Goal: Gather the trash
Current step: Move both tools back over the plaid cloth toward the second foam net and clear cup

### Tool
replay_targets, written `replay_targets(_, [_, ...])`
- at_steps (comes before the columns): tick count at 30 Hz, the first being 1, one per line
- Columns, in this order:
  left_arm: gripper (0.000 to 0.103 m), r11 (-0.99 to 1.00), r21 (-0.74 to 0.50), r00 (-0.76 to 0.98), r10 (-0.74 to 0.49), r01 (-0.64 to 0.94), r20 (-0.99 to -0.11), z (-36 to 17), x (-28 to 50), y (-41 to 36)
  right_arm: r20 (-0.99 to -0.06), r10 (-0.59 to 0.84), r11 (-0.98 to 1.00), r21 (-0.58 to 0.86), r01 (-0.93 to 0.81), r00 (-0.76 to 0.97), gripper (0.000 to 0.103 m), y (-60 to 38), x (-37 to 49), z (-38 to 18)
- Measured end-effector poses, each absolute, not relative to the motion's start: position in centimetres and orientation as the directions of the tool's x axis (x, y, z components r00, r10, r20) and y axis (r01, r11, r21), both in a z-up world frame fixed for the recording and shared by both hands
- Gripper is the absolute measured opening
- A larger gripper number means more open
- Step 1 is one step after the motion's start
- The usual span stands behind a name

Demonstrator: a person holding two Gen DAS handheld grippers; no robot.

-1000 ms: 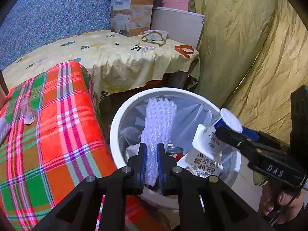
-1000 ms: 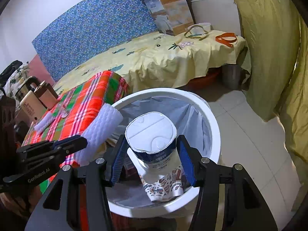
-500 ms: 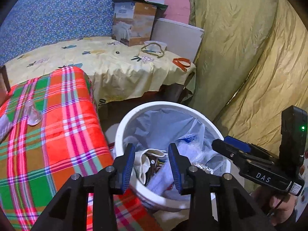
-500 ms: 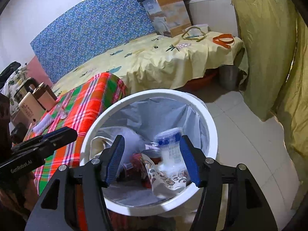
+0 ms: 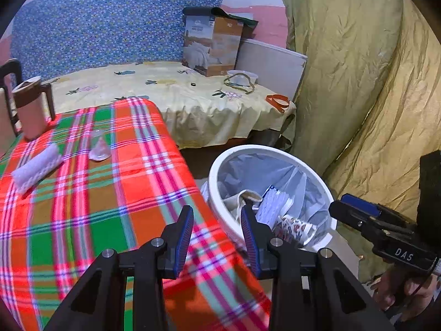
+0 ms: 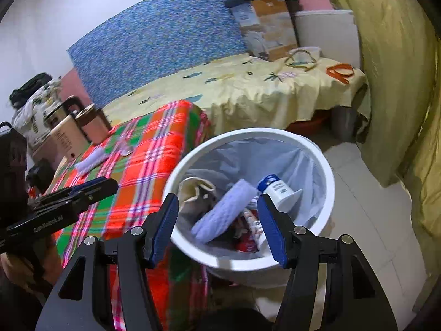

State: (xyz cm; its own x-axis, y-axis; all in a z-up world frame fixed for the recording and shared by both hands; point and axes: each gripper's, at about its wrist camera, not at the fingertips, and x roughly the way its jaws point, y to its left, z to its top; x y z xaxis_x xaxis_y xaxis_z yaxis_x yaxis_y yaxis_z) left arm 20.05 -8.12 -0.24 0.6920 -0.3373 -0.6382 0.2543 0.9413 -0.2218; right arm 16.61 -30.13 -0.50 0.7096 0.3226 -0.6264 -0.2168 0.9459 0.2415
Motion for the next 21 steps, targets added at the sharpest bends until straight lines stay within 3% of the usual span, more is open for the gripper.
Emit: replay_targets(21, [0.036,0.979,-0.180,0.750,-0.192,0.099,-0.633,-0.5,14.4,-0.7,-0.614,0.440,0.896,0.250,-0.368,0.655,0.061,-24.4,15.3,-0.3])
